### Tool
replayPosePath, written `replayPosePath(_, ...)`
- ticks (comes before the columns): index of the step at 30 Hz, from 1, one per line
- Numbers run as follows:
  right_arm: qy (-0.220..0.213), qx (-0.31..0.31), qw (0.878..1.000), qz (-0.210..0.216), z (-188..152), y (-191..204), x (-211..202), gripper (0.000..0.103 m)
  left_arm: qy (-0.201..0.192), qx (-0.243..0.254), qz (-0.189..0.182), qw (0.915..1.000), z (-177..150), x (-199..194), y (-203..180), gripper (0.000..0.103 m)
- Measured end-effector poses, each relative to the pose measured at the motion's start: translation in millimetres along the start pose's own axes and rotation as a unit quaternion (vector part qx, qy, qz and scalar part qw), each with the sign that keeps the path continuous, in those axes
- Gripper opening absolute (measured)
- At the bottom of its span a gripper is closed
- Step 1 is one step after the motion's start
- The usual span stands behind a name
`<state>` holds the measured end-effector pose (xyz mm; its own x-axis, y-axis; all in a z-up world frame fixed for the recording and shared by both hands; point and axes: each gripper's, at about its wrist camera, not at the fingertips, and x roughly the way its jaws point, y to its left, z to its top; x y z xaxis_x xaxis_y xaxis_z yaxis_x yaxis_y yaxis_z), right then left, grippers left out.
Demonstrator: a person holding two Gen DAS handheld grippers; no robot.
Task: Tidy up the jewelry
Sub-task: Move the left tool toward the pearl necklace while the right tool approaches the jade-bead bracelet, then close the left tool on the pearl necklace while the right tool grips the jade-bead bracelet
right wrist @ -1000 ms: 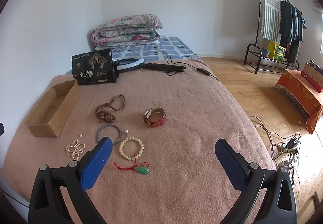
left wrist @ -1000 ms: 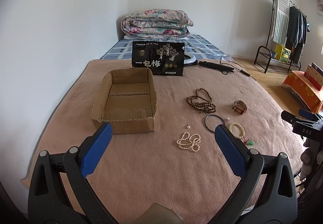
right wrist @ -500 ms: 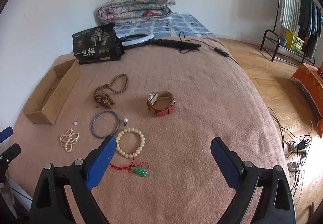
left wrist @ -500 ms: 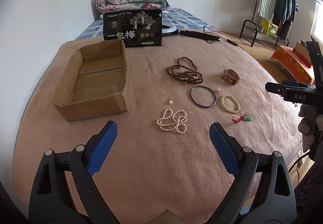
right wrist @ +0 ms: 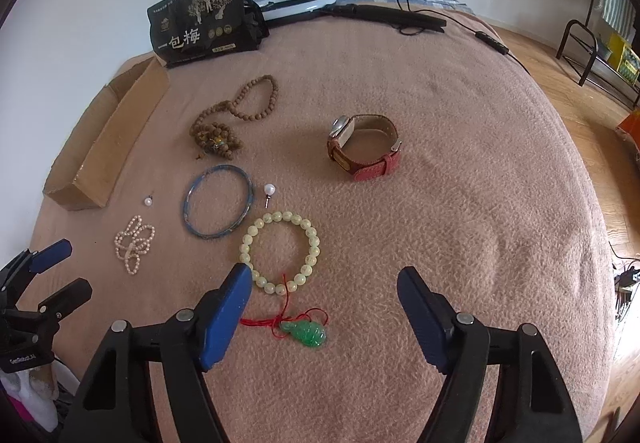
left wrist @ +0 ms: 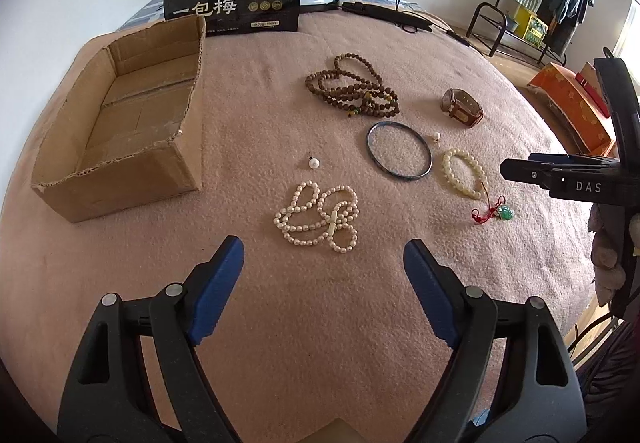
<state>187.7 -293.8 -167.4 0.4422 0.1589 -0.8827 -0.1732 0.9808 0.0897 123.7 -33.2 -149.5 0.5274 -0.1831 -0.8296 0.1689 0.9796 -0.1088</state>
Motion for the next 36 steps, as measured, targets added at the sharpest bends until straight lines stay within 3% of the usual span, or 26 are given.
replayPosePath(7,0.026,0.017,1.000,-0.003,3.3,-7.7,18.4,0.069,0.024,-0.043,0.002,0.9988,5.6,25.8,16.6,0.078)
replayPosePath(15,0.033,0.022,0.999,0.012,9.5,-9.4,28.9,0.063,0.026,-0.009,0.017,0.9995,11.1,41.4,5.0,0.077)
replayPosePath(26,0.044,-0.005,0.999,0.004,11.4,3.8,44.9,0.053,0.041,-0.013,0.021,0.9988,13.0,61.1,8.5,0.068)
replayPosePath(32,0.044,-0.014,0.999,-0.008,14.6,6.6,50.7,0.051,0.038,-0.012,0.023,0.9989,16.7,65.2,8.7,0.059)
replayPosePath(36,0.042,-0.028,0.999,-0.019,15.8,11.0,52.4,0.044,0.036,-0.012,0.023,0.9990,18.5,64.7,8.4,0.045)
